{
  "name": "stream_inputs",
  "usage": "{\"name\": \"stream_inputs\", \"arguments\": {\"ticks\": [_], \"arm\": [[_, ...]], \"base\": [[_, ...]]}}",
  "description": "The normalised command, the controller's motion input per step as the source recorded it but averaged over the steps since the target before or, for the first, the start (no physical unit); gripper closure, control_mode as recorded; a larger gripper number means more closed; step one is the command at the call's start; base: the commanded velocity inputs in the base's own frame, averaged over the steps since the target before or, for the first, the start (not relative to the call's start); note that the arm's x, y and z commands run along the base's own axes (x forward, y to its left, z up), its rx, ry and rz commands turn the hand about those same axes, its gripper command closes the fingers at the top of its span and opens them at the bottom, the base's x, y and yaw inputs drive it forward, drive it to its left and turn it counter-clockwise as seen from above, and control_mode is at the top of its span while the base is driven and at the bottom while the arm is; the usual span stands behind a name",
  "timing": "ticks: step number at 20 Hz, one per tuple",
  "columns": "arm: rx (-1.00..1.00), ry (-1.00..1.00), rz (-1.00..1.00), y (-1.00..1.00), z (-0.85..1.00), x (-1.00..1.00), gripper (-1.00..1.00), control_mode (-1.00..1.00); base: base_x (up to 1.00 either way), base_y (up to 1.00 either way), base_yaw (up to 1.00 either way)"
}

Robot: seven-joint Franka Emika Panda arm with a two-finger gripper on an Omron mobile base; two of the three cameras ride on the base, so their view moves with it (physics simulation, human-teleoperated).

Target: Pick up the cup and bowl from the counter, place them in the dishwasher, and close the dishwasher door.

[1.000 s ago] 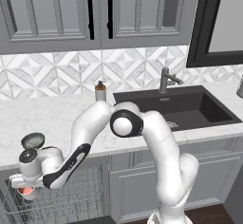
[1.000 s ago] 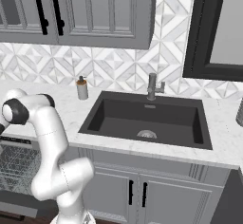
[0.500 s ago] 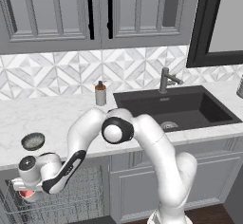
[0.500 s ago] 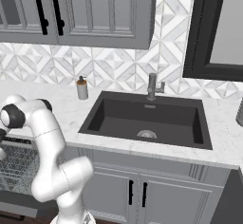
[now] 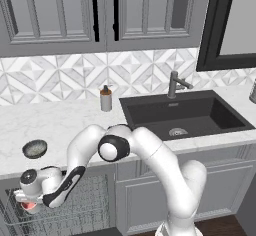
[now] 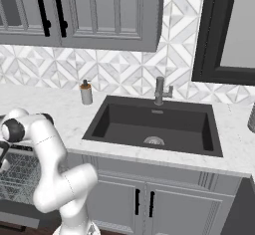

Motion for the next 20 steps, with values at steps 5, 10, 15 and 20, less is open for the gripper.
{"name": "stream_inputs", "arguments": {"ticks": [5,10,15,20], "arm": [[0.00,0.00,0.00,0.23,-0.48,0.02,1.00,-1.00],[0.00,0.00,0.00,0.24,-0.44,0.00,1.00,-1.00],[0.00,0.00,0.04,0.31,-0.25,0.00,1.00,-1.00],[0.00,0.00,0.08,0.30,-0.01,0.00,1.00,-1.00]], "base": [[0.00,0.00,0.00],[0.00,0.00,0.00],[0.00,0.00,0.00],[0.00,0.00,0.00]]}}
